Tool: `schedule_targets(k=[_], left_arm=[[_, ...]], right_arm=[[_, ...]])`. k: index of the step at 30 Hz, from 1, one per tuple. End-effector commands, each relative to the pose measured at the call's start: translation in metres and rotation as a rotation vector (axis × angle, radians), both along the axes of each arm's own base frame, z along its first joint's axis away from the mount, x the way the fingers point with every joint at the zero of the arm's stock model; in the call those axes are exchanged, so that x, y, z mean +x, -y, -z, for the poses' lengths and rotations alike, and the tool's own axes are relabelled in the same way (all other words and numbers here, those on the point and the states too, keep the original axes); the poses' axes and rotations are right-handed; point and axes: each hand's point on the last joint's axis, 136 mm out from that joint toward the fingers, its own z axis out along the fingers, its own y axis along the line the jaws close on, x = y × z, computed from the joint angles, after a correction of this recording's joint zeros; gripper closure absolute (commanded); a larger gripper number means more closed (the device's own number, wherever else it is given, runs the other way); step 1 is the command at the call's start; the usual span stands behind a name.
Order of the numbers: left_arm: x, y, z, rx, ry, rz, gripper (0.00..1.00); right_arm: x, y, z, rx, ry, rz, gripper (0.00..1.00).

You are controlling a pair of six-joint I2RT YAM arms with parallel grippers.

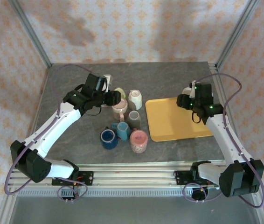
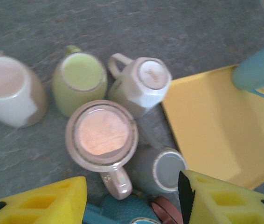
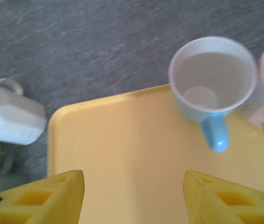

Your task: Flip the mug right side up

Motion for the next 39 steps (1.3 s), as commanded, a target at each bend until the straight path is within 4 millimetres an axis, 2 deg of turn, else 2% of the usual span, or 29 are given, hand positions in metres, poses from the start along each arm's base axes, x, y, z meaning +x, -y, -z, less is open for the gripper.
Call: schedule_targets(k=[1,4,7,12,18,25,29,39], left_arm=[[-0.005,-0.04,-0.003,0.03,-0.019,-0.196,0.46],[0.0,-0.057,0.004,0.028,-0.054,-0.255,0.46],[0.006,-0.074,0.012,0.068,-0.097,-0.277,0.45],[0.01,-0.08,0.028,0.109,-0.164,-0.268,0.44],[-0.001,-0.06,0.041,0.003,-0.171,-0.273,0.44],[-0.03,-0.016,0.072,-0.015,-0.242,-0.266,0.46],[-0.028,0.005,0.081,-0.046,-0.244,-0.259,0.48],[-0.019,0.023,0.105,-0.052,-0.292,-0.259,0.53]], right_arm=[[-0.012,-0.022,-0.012,0.111,-0.085,-0.001,0.43],[-0.009,-0.031,-0.016,0.175,-0.137,0.007,0.44],[-0.009,-0.033,-0.015,0.191,-0.194,0.028,0.44],[-0.014,-0.03,-0.01,0.203,-0.217,0.066,0.44],[-0.02,-0.028,0.004,0.192,-0.244,0.081,0.45],[-0.023,-0.023,0.007,0.145,-0.279,0.08,0.45],[-0.024,-0.023,0.012,0.141,-0.304,0.082,0.45],[-0.021,-0.028,0.022,0.17,-0.323,0.089,0.45]])
